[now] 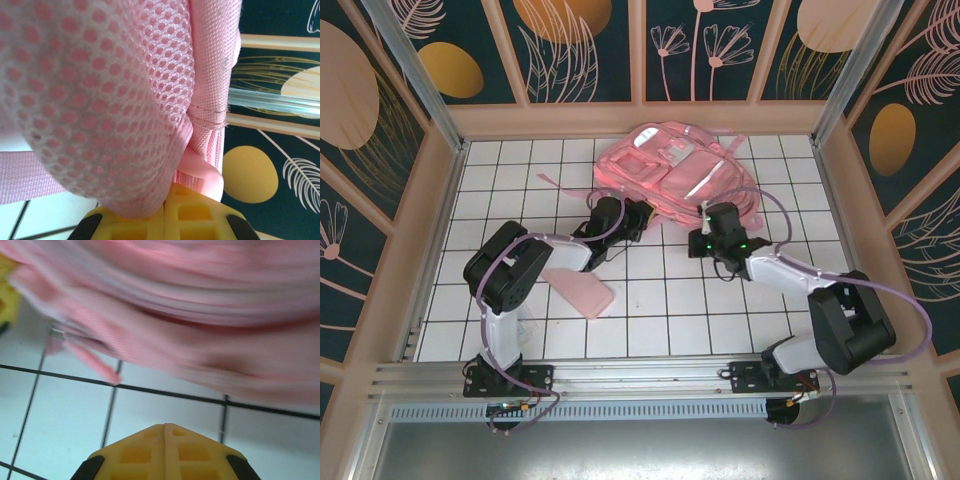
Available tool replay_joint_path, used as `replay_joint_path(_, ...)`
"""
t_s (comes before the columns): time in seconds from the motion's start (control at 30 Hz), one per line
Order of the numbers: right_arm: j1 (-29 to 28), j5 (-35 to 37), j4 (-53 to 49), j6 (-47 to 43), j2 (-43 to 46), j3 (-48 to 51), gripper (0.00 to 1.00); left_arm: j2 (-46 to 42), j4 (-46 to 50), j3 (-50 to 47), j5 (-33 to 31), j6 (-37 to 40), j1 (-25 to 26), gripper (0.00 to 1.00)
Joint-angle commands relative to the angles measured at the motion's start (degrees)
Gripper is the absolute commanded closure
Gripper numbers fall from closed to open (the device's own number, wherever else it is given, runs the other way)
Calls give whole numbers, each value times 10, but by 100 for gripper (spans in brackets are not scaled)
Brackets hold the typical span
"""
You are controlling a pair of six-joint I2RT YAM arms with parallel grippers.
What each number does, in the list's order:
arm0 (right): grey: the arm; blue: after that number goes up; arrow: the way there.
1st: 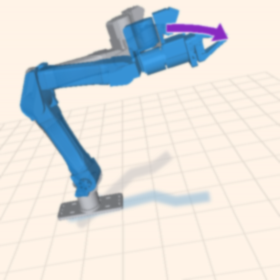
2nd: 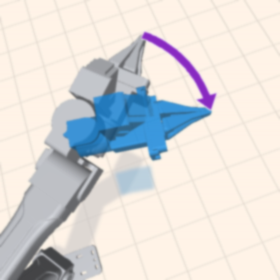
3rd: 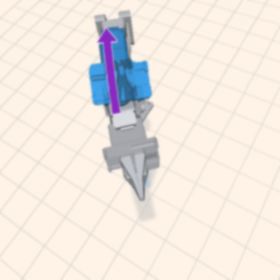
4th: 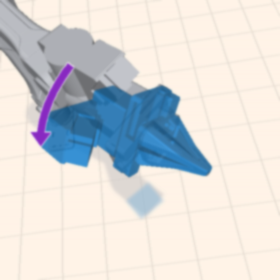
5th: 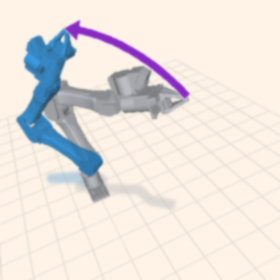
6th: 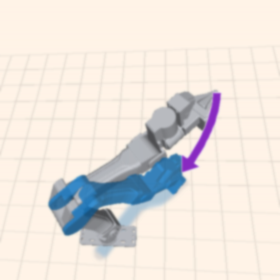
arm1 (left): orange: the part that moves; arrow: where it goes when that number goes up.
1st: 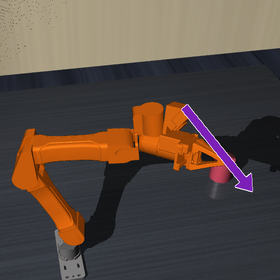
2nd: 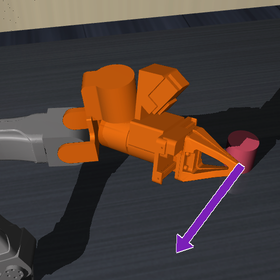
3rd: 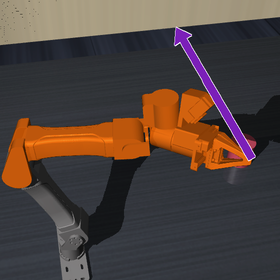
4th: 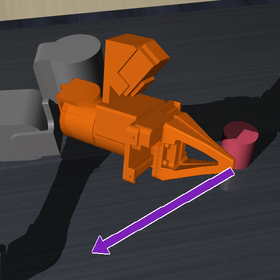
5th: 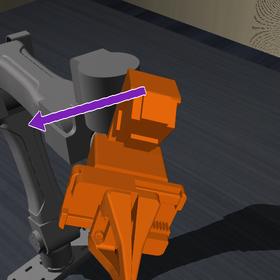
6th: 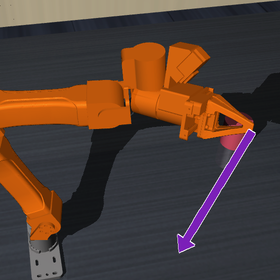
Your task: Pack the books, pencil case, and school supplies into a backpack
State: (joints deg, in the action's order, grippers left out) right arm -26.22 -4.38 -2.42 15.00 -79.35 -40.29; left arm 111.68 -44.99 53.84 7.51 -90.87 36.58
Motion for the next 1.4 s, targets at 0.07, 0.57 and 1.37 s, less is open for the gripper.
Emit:
replay_joint_path(0.07, 47, -64, -92, -19, 18, -5, 100, -10, -13, 10, -8, 37, -18, 100)
replay_joint_path(0.57, -48, -78, 143, 85, -43, -16, 49, -42, -40, 0, 15, 9, -7, 100)
replay_joint_path(1.37, -48, 9, 333, 129, -195, -72, 47, -78, -42, -12, 12, -12, 9, 100)
